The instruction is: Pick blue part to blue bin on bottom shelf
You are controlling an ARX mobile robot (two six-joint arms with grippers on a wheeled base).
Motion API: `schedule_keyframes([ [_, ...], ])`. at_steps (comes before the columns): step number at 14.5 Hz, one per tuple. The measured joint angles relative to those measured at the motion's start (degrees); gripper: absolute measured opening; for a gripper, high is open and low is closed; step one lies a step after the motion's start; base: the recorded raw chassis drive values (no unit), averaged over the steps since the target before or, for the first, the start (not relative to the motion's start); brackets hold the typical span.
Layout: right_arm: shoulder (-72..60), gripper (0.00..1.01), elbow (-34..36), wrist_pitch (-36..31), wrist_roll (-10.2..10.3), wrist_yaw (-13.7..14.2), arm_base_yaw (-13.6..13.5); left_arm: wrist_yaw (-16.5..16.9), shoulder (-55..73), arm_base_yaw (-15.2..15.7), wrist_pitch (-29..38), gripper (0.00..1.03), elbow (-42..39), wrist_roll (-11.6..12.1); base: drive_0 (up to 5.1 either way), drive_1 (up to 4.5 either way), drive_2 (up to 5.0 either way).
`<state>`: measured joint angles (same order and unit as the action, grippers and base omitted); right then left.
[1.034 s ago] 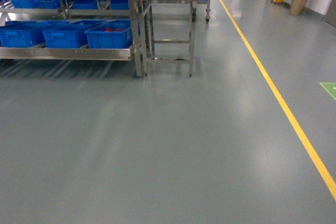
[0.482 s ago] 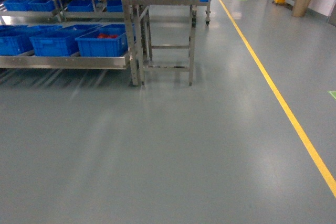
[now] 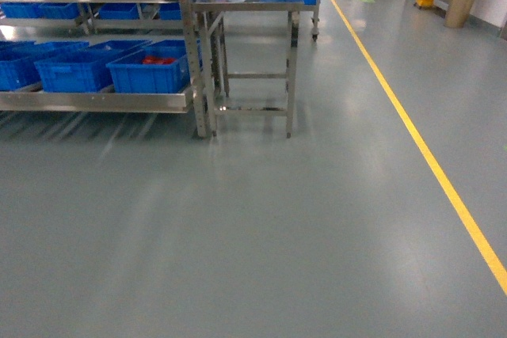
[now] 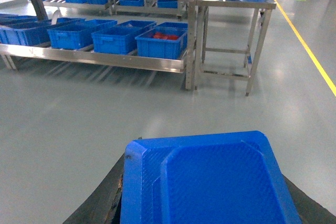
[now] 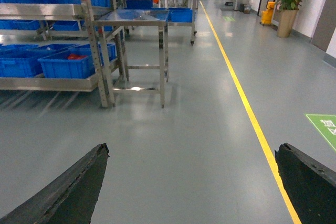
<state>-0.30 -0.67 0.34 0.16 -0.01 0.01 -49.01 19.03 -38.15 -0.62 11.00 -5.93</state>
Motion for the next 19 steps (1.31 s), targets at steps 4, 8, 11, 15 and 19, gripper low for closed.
schedule_keyframes([
  [4,0.00,0.98,0.00,-0.04,-0.02,0.00,0.00,0.02,-0.02,0.00,0.00,0.44,0.00,-0.02,-0.1,4.08,-4.3],
  [8,0.00,0.98,0.00,-0.15,-0.02,-0.02,0.00,-0.02,-0.02,0.00,-0.02,0.44,0.00,-0.04,0.0,4.15,-4.2],
  [11,0.00,0.98,0.00,0.02,0.00,0.00,0.00,0.00,-0.02,0.00,-0.09,0.44,0.00,-0.04,0.0,4.17,-4.2],
  [15,0.00,0.98,0.00,-0.09,0.00,0.02,0.00,0.02,-0.04,0.00,0.09,0.44,0.00,-0.07,0.0,4.14,-4.2],
  [19,0.00,0.98,0.00,-0.04,0.00,0.00,0.00,0.00,-0.02,0.00,0.04,0.44,0.00,-0.07,0.0,4.13,-4.2],
])
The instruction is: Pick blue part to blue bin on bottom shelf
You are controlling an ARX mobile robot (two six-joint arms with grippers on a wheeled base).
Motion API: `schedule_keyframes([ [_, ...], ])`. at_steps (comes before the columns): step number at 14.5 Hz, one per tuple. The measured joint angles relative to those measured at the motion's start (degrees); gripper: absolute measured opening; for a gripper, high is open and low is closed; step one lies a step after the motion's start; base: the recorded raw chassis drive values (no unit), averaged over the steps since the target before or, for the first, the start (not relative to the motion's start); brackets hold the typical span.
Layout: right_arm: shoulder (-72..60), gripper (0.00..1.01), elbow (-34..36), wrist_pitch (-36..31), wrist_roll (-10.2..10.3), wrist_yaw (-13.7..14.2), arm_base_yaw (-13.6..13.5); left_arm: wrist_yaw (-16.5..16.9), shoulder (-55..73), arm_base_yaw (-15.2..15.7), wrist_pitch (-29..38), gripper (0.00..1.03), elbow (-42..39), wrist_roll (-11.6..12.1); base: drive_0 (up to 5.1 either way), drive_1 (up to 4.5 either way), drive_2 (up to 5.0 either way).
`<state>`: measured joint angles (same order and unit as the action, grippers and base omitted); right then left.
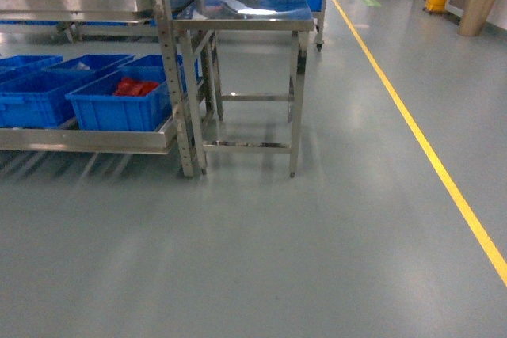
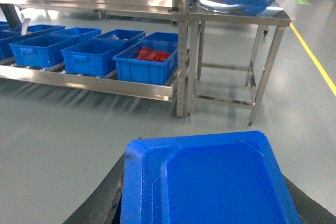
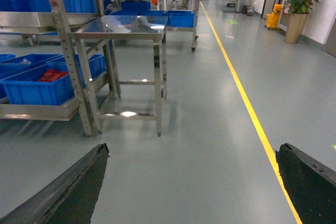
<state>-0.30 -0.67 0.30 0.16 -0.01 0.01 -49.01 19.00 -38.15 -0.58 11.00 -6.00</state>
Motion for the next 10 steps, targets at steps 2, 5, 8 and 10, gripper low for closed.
schedule_keyframes([
  [2,0.00,0.98,0.00,0.09,0.00,0.00,0.00,0.02,-0.04,0.00,-0.07,0.44,0.00,0.00,0.1,4.25,-4.1],
  [5,0.00,0.98,0.00,-0.02,-0.02,0.00,0.00,0.00,0.00,0.00,-0.02,0.44,0.00,0.00,0.1,4.28,-4.0],
  [8,0.00,0.98,0.00,-0.17,-0.02,0.00,0.00,-0.02,-0.02,0.00,-0.02,0.44,0.00,0.00,0.1,4.25,-4.1],
  [10,0.00,0.98,0.00,-0.17,-0.02,-0.02,0.00,0.02,0.04,0.00,-0.09,0.44,0.00,0.02,0.1,4.25,-4.1],
])
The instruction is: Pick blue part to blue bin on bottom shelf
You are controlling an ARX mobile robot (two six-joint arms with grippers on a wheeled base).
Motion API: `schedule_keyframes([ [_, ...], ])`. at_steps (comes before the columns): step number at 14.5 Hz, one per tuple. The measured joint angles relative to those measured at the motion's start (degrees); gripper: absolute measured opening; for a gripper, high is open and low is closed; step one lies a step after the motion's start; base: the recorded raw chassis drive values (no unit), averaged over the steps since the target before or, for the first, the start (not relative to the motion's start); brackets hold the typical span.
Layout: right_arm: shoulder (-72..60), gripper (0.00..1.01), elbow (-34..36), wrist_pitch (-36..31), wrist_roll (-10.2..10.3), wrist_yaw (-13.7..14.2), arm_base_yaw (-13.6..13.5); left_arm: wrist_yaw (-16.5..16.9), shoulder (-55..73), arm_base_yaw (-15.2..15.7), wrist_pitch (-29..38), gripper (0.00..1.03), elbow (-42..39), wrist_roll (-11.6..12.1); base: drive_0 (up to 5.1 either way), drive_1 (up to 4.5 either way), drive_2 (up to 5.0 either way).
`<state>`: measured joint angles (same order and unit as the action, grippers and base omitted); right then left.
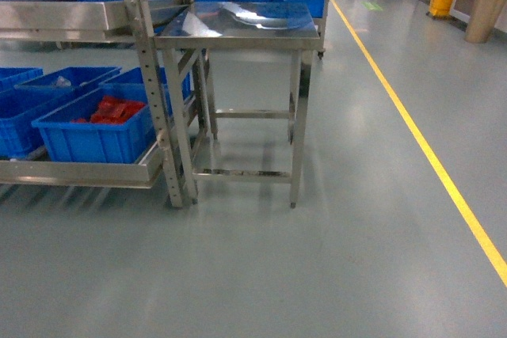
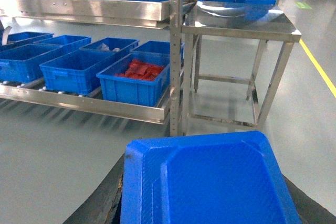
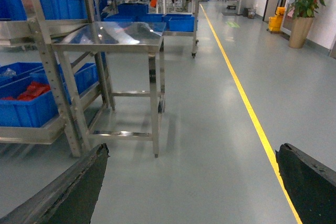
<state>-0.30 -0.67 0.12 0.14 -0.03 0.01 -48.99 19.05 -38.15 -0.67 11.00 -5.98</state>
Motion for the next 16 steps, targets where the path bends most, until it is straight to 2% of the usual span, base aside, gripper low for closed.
schedule_keyframes([
  [16,0.00,0.98,0.00,-0.09,0.02,0.00,0.00,-0.04,-0.04,0.00,-0.09,0.44,0.00,-0.02,0.0,4.16,-4.2],
])
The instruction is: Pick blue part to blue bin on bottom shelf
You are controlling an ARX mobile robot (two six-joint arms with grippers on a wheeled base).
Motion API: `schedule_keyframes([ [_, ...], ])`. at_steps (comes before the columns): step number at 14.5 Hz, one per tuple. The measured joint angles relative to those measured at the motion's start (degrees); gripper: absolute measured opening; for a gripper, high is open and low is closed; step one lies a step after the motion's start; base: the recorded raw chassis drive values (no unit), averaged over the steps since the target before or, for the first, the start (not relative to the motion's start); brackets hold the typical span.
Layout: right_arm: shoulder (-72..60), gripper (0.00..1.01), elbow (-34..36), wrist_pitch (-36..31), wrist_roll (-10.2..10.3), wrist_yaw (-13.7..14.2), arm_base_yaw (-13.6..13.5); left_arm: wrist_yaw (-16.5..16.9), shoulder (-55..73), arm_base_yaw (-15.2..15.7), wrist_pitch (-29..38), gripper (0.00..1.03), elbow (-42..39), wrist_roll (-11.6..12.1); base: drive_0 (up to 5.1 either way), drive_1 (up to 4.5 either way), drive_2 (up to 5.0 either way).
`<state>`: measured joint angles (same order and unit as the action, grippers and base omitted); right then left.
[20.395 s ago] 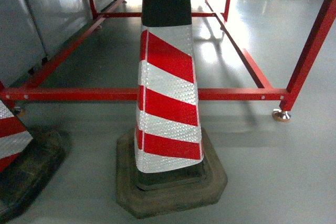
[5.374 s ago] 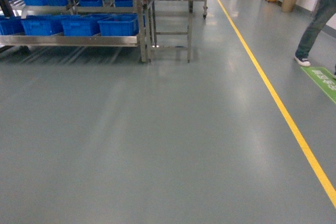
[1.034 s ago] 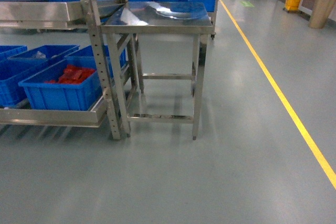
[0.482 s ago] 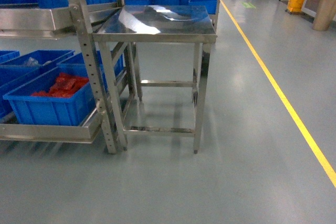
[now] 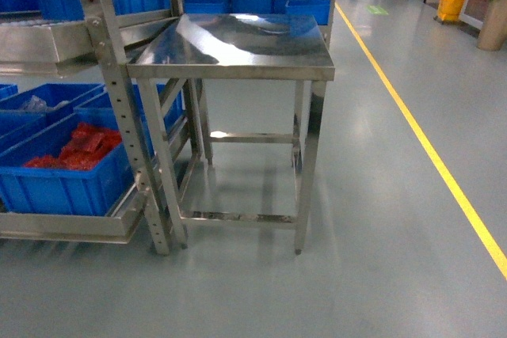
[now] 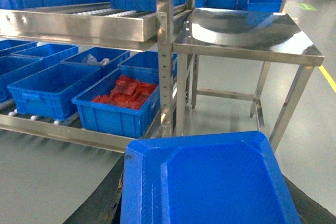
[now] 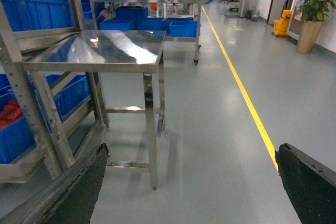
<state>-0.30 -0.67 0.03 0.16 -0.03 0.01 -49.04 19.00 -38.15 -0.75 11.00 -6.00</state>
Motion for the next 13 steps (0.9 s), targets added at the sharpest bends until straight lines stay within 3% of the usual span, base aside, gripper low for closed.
schedule_keyframes([
  [13,0.00,0.98,0.00,0.20,0.00,0.02,0.00,0.09,0.07,0.00,0.07,0.44,0.00,0.00,0.0,4.16,-4.2],
])
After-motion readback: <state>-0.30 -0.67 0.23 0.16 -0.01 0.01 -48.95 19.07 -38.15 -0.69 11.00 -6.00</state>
